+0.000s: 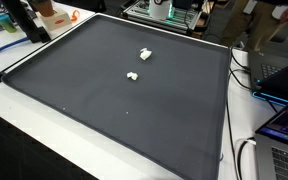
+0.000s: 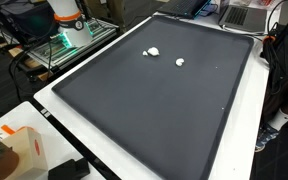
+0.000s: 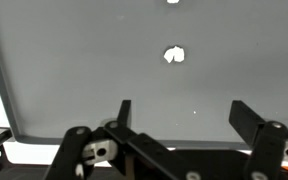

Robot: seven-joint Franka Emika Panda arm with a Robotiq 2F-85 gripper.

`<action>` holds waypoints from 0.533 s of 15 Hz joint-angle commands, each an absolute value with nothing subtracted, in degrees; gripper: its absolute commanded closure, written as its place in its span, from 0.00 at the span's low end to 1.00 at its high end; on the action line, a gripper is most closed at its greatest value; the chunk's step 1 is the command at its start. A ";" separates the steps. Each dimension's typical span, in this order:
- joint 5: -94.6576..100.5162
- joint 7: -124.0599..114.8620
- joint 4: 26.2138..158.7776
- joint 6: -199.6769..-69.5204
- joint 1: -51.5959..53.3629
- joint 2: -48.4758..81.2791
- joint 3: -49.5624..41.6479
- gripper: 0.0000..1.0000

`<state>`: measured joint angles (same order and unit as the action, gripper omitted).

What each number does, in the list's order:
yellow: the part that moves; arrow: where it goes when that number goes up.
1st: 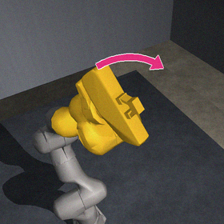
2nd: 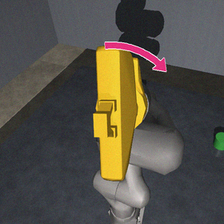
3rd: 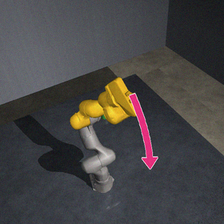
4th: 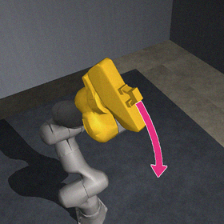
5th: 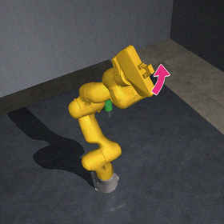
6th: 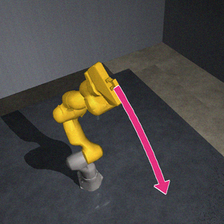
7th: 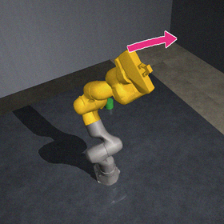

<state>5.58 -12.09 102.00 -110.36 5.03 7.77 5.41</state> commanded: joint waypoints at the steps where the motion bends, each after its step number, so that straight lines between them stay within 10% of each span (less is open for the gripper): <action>1: 8.68 -15.91 103.78 -114.10 5.85 6.75 4.65 0.00; 8: 8.76 -14.17 102.53 -105.52 5.83 7.25 5.05 0.00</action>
<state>9.13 -15.42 102.23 -110.01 5.25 7.77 5.40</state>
